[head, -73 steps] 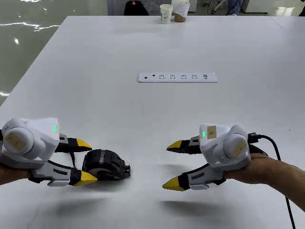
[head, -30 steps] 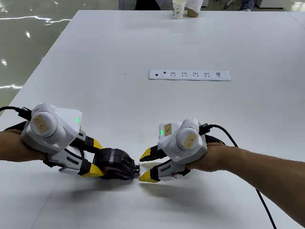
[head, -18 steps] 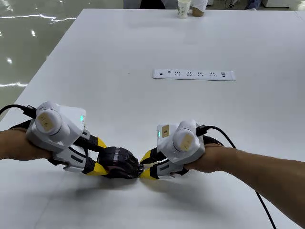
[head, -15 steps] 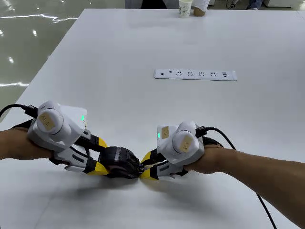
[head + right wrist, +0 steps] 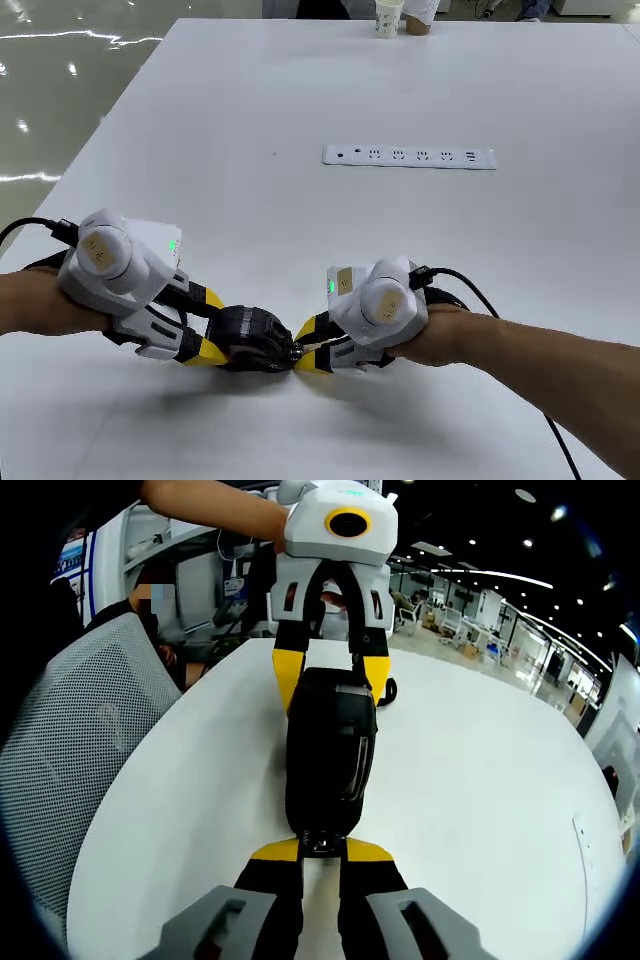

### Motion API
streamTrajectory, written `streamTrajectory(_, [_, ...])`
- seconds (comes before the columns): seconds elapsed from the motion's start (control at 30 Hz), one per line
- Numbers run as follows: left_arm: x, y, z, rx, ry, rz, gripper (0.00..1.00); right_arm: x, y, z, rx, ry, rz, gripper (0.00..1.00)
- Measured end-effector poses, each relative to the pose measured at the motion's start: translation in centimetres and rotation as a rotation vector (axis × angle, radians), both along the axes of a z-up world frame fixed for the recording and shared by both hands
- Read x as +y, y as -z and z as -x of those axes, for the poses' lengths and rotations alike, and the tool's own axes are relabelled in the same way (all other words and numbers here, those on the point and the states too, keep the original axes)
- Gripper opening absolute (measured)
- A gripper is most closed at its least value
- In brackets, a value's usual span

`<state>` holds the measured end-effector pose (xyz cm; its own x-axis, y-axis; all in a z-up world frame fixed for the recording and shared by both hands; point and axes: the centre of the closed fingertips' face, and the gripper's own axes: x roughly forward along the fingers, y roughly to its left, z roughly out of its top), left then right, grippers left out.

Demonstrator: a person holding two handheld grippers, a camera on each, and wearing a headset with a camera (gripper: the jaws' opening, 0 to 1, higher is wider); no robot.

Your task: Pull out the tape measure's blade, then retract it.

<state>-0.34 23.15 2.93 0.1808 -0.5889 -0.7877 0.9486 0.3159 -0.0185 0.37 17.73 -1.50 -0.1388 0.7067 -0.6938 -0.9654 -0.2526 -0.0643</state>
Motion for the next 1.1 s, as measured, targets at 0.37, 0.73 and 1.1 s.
streamTrajectory(0.37, [0.0, 0.0, 0.0, 0.002, -0.006, -0.002, 0.23, -0.2, 0.0, 0.0, -0.004, -0.004, 0.004, 0.09])
streamTrajectory(0.73, [-0.1, 0.0, 0.0, 0.005, -0.011, -0.003, 0.23, -1.0, 0.0, -0.2, -0.001, -0.003, 0.010, 0.09])
streamTrajectory(1.1, [-0.1, 0.0, 0.0, 0.010, -0.009, -0.008, 0.23, -2.0, 0.1, -0.4, 0.002, 0.004, 0.019, 0.09])
